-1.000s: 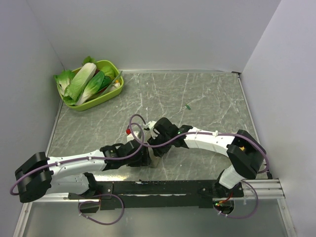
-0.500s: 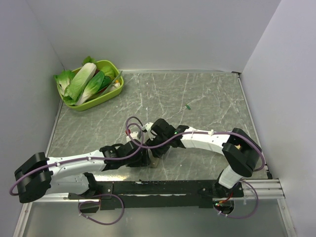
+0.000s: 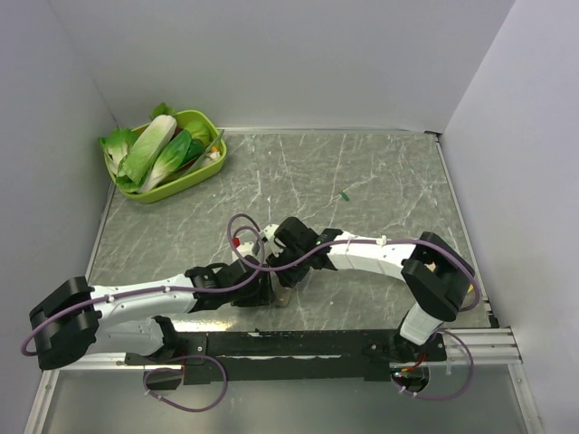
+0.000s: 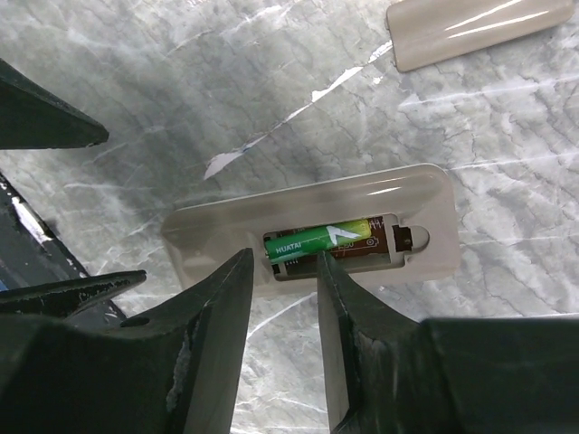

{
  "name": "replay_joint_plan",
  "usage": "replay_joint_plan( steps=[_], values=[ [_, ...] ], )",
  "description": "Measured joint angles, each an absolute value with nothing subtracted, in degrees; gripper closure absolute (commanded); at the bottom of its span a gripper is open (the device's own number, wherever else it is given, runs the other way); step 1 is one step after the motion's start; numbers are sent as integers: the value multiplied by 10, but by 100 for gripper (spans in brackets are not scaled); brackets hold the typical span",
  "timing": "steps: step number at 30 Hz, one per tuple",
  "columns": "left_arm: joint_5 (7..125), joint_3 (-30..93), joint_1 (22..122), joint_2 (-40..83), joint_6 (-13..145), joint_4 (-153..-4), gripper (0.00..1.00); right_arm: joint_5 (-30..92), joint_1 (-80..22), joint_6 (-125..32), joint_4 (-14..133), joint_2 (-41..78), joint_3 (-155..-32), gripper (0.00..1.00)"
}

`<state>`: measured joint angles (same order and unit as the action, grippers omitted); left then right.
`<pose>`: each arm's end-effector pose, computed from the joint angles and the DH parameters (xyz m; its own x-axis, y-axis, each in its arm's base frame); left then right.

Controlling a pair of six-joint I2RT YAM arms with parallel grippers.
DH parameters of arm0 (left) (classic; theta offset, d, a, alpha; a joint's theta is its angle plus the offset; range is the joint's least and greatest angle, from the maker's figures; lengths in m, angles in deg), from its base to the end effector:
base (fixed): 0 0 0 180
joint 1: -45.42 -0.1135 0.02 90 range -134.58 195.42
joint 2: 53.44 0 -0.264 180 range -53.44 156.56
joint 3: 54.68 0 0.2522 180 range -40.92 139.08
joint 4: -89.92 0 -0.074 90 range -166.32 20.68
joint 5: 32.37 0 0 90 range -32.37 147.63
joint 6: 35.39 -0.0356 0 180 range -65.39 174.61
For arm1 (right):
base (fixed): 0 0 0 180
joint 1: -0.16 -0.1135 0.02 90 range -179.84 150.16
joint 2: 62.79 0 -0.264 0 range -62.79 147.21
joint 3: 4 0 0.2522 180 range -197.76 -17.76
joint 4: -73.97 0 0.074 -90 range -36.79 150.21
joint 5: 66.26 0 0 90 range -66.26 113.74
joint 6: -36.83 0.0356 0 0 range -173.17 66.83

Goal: Load the batteries into the remote control

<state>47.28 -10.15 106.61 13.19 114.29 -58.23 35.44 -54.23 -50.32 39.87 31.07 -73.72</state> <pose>0.1083 -0.1836 0.1728 -0.8968 -0.1316 -0.4225 0.0731 0.8976 -0.4347 0.1835 0.2686 0.1812 -0.5371 -0.6664 -0.5171 -0.8326 0.5172 0.1984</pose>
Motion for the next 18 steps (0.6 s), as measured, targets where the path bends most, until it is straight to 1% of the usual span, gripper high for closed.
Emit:
replay_joint_plan(
  steps=[6,9,12,13,15,16,18],
  values=[
    [474,-102,1065,152,1142,-584,32,352,-542,-508,397,318,-741,63],
    [475,-102,1065,160,1142,-584,33,352,-542,-514,396,320,-742,68],
    [475,-101,1065,162,1142,-585,33,354,-542,-516,393,322,-745,70],
    [475,-101,1065,162,1142,-585,34,356,-542,-516,392,322,-746,74],
    [475,-99,1065,162,1141,-584,34,361,-541,-515,389,324,-747,77],
    [475,-97,1065,164,1140,-584,34,367,-539,-514,387,325,-749,81],
    [474,-93,1065,168,1140,-585,34,381,-533,-511,383,330,-753,83]
  ],
)
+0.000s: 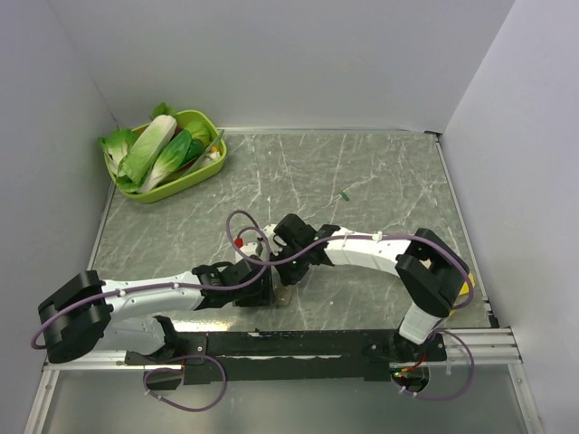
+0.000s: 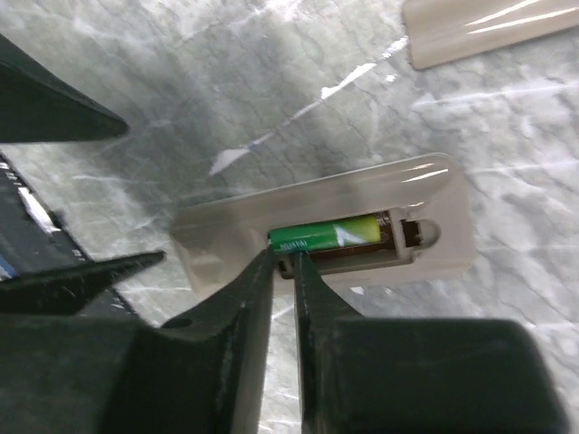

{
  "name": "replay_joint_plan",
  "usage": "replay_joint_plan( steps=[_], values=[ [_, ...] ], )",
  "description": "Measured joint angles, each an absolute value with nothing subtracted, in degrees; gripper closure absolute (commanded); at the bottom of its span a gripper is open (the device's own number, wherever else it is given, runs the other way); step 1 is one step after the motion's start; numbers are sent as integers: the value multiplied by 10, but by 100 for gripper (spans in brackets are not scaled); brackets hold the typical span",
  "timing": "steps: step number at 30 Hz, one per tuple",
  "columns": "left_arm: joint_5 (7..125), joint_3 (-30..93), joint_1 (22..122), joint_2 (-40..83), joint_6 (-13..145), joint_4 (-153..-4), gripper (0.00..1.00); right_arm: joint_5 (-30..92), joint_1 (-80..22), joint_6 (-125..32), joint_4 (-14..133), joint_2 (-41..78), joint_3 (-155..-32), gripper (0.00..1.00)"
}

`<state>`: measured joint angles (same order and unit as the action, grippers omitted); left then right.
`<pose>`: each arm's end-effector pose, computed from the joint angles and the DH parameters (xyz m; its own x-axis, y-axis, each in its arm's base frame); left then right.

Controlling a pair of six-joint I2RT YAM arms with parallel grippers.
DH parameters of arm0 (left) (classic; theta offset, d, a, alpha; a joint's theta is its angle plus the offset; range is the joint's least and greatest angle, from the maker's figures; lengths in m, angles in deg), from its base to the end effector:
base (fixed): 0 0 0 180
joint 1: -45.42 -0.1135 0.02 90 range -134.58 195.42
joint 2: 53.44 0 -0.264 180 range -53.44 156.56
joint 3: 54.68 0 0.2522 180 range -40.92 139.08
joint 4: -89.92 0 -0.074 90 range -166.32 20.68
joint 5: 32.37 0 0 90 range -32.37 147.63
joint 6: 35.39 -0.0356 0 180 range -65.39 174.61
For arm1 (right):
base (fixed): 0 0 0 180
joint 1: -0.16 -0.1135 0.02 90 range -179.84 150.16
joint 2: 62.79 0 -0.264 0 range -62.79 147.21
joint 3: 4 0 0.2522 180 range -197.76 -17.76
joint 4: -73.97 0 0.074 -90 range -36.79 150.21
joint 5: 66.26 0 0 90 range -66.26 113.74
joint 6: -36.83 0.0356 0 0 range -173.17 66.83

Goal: Load the batteries into the remote control

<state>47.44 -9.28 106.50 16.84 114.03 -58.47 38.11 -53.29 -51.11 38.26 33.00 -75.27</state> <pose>0.1119 -0.1894 0.1650 -0.9061 -0.1121 -0.4079 0.0671 0.9139 -0.4003 0.1894 0.2703 0.1773 -0.5472 -0.6797 -0.4885 -0.8325 0.5027 0.2331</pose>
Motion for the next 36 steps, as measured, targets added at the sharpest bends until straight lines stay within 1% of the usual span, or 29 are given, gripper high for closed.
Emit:
replay_joint_plan(
  steps=[3,8,14,18,22,26,32,36],
  values=[
    [475,-89,1065,175,1140,-585,34,403,-523,-507,374,340,-761,85],
    [475,-84,1065,178,1140,-584,35,436,-505,-499,346,363,-785,84],
    [472,-84,1065,178,1140,-584,35,452,-500,-497,333,367,-794,80],
    [472,-84,1064,177,1140,-584,36,459,-501,-499,315,367,-801,73],
    [470,-84,1061,175,1140,-581,37,461,-501,-501,294,367,-824,69],
    [468,-84,1055,171,1140,-580,38,463,-501,-503,287,365,-842,69],
    [467,-80,1045,168,1140,-581,41,463,-495,-488,285,352,-838,67],
    [469,-71,1033,169,1136,-581,40,463,-460,-460,297,314,-813,67]
  ],
)
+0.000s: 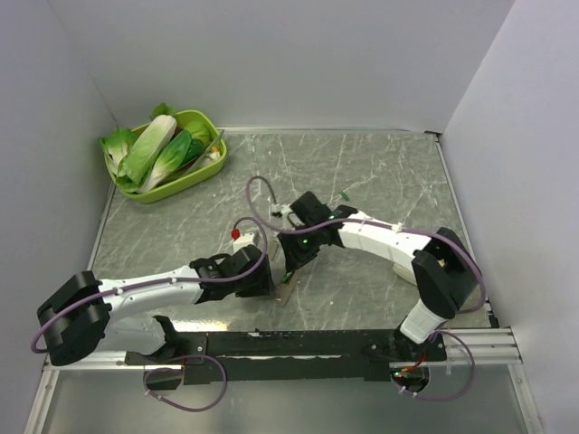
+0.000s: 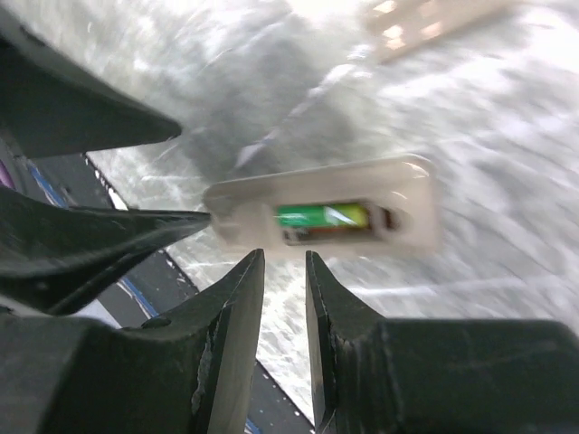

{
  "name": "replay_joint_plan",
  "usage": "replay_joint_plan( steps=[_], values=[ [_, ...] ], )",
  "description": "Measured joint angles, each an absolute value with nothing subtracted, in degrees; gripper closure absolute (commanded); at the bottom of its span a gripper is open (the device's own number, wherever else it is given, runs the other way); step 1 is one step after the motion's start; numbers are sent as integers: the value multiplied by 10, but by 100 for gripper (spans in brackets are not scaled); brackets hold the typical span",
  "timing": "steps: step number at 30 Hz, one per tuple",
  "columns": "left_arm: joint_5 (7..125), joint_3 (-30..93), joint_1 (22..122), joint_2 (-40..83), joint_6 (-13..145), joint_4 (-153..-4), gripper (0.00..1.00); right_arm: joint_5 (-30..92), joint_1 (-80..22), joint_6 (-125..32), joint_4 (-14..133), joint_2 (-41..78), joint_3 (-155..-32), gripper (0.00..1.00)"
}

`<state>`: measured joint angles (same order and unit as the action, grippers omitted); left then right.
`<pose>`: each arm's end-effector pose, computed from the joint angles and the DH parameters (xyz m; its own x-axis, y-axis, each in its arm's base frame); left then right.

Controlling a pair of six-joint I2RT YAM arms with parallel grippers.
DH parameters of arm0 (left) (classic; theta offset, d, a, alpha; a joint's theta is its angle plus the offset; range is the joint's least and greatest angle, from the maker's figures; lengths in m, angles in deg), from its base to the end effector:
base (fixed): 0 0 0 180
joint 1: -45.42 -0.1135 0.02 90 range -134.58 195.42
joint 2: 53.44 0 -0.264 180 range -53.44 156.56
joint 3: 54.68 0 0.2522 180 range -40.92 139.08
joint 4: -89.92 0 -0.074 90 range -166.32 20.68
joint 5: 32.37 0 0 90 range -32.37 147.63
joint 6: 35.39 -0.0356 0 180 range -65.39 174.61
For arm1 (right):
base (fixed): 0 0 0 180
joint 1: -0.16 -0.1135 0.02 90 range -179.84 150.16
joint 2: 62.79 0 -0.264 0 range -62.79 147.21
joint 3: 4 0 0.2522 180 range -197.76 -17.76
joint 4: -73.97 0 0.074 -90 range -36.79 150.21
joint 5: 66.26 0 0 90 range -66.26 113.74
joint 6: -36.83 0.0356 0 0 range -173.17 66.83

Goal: Load the batteries into the remote control

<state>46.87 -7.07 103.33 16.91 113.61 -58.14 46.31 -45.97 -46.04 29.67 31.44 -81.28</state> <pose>0.1261 -0.1886 0.1757 -0.8875 -0.1697 -0.4283 0.0276 0.9084 -0.4171 0.2203 0.2489 0.2096 -0.7014 -0.5642 -0.4355 -0.7121 0.5814 0.3936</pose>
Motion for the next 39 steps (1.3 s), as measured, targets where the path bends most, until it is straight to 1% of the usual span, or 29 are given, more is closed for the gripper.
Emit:
replay_joint_plan(
  steps=[2,5,8,11,15,20,29,34,39],
  values=[
    [470,-62,1029,173,1132,-585,40,463,-436,-450,304,297,-798,63],
    [473,-41,1026,192,1120,-590,38,459,-400,-426,318,278,-775,54],
    [473,-6,1026,221,1103,-587,38,460,-377,-395,340,272,-749,48],
    [471,43,1026,258,1084,-574,39,468,-358,-358,370,271,-715,48],
    [461,97,1026,310,1061,-554,45,499,-333,-310,417,271,-670,48],
    [450,140,1026,357,1032,-521,45,530,-310,-259,478,271,-626,48],
    [431,200,1039,415,987,-477,45,575,-278,-180,578,273,-583,48],
    [427,220,1046,440,974,-461,45,604,-274,-151,619,295,-578,46],
    [430,225,1047,453,972,-452,46,624,-273,-147,628,314,-578,46]
  ],
)
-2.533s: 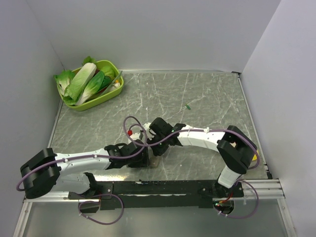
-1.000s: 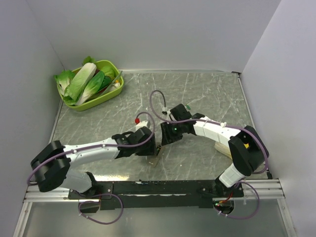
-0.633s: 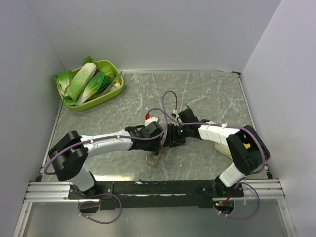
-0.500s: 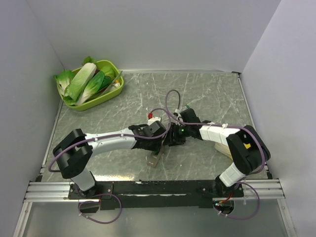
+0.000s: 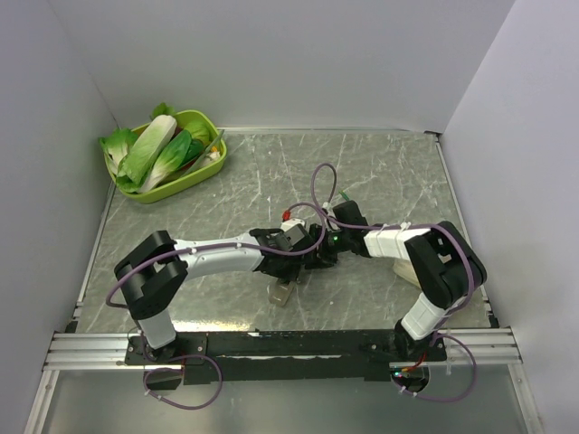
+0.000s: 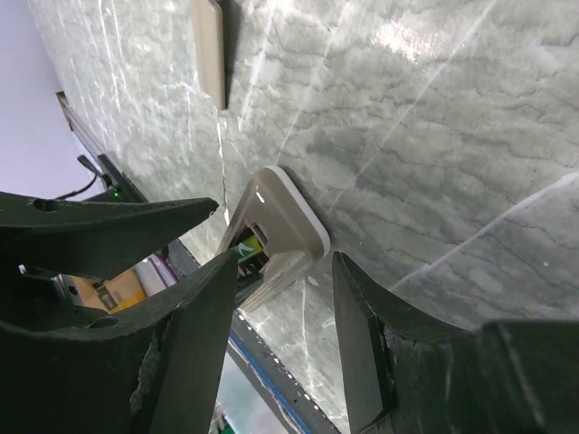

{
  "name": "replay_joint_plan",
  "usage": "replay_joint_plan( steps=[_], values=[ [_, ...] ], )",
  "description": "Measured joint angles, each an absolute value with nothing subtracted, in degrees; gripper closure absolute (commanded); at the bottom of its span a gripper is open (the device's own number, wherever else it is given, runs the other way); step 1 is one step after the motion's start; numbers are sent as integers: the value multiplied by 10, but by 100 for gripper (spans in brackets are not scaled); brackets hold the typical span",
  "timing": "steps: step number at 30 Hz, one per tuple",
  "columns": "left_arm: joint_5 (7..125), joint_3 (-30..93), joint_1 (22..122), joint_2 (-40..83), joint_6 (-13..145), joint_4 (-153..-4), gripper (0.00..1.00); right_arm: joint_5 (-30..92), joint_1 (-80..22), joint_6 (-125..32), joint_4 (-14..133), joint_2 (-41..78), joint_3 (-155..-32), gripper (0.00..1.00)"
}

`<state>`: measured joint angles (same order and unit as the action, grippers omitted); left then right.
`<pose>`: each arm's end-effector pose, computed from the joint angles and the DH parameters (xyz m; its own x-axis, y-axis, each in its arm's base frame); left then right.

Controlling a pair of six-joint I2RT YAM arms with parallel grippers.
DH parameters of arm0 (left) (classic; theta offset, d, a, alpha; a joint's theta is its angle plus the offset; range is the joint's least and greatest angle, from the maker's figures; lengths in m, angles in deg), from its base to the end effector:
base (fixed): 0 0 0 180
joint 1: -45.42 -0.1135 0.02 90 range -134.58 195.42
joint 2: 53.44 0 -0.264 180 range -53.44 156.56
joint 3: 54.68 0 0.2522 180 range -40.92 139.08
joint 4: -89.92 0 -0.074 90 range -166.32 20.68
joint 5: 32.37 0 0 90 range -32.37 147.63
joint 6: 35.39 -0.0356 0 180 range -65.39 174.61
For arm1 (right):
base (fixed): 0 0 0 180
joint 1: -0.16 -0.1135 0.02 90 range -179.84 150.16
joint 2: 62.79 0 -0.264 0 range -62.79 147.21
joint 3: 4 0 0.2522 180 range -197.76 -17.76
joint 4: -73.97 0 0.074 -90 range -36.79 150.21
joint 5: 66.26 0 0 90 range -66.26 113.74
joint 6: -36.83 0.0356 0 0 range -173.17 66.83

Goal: Load the batteries into the remote control

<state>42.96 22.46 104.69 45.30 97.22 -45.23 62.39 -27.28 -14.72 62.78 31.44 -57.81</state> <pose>0.1804 -0.2859 0.1822 -0.8727 0.1864 -0.4512 0.2568 0.9613 -0.0996 0.2513 0.1555 0.1335 -0.9826 0.0370 -0.1819 -0.1189 0.6274 0.7695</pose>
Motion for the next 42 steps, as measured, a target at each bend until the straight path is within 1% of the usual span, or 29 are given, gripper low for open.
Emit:
replay_joint_plan(
  steps=[2,6,20,26,42],
  values=[
    [431,227,1047,457,972,-451,48,627,-273,-147,628,319,-578,46],
    [434,231,1048,462,972,-451,49,631,-273,-148,629,327,-578,46],
    [419,240,1049,453,967,-421,49,646,-272,-154,633,337,-579,45],
    [416,240,1048,453,959,-417,51,653,-272,-155,633,339,-579,45],
    [419,252,1045,482,948,-427,52,658,-272,-152,637,342,-579,45]
  ],
)
